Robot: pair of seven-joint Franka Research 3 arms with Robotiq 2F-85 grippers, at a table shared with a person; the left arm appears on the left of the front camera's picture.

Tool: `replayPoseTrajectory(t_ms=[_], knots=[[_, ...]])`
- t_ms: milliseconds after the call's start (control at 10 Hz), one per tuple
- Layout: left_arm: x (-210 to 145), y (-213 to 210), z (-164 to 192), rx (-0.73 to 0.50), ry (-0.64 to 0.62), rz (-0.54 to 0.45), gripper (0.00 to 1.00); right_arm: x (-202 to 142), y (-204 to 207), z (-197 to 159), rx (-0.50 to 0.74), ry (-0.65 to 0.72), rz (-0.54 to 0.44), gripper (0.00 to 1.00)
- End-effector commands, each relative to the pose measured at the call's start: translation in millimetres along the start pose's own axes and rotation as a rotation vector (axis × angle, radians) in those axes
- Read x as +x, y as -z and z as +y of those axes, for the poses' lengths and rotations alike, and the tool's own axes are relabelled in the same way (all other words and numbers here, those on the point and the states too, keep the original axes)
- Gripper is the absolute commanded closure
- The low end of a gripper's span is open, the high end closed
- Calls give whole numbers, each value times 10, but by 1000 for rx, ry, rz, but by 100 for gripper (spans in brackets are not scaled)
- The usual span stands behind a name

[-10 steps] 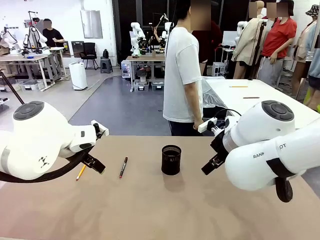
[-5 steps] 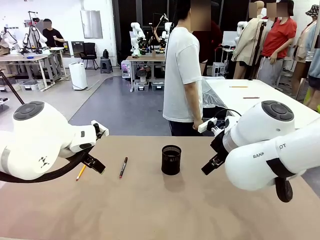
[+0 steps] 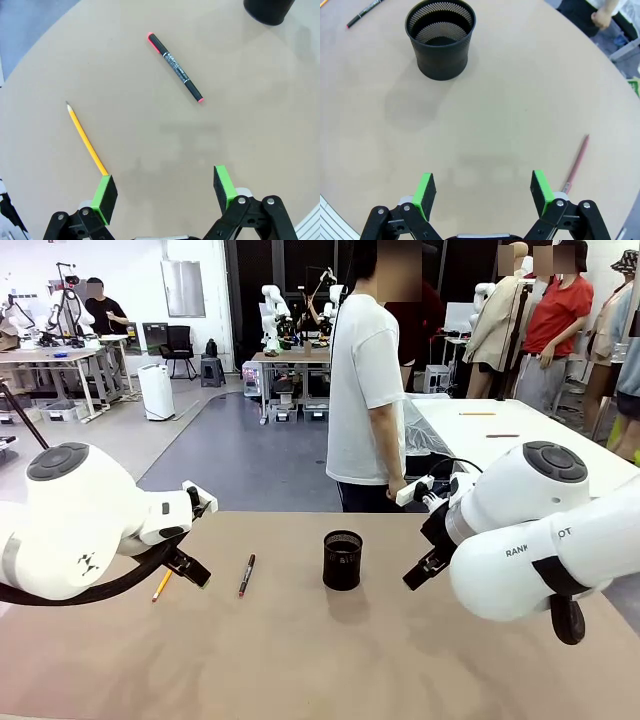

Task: Place the pens into the pen holder.
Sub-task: Pick up a writing instrument from the table and place it into the Pen holder.

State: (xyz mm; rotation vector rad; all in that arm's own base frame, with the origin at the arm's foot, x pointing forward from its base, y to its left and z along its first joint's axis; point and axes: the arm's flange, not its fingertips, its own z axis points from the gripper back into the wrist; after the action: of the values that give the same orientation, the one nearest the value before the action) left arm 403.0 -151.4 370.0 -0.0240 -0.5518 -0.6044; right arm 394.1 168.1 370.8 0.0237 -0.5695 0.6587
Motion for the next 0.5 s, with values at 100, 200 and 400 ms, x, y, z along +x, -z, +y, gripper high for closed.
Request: replayPoseTrajectory(t_ms=[100, 200, 400], knots=[[0, -1, 0, 0, 0, 0, 0, 0, -1, 0, 0, 0, 0, 0], [0, 0, 0, 0, 0, 0, 0, 0, 0, 0, 0, 0, 0, 0], [17, -71, 35, -88, 0, 47, 0, 54, -41, -13, 144, -67, -26, 0]])
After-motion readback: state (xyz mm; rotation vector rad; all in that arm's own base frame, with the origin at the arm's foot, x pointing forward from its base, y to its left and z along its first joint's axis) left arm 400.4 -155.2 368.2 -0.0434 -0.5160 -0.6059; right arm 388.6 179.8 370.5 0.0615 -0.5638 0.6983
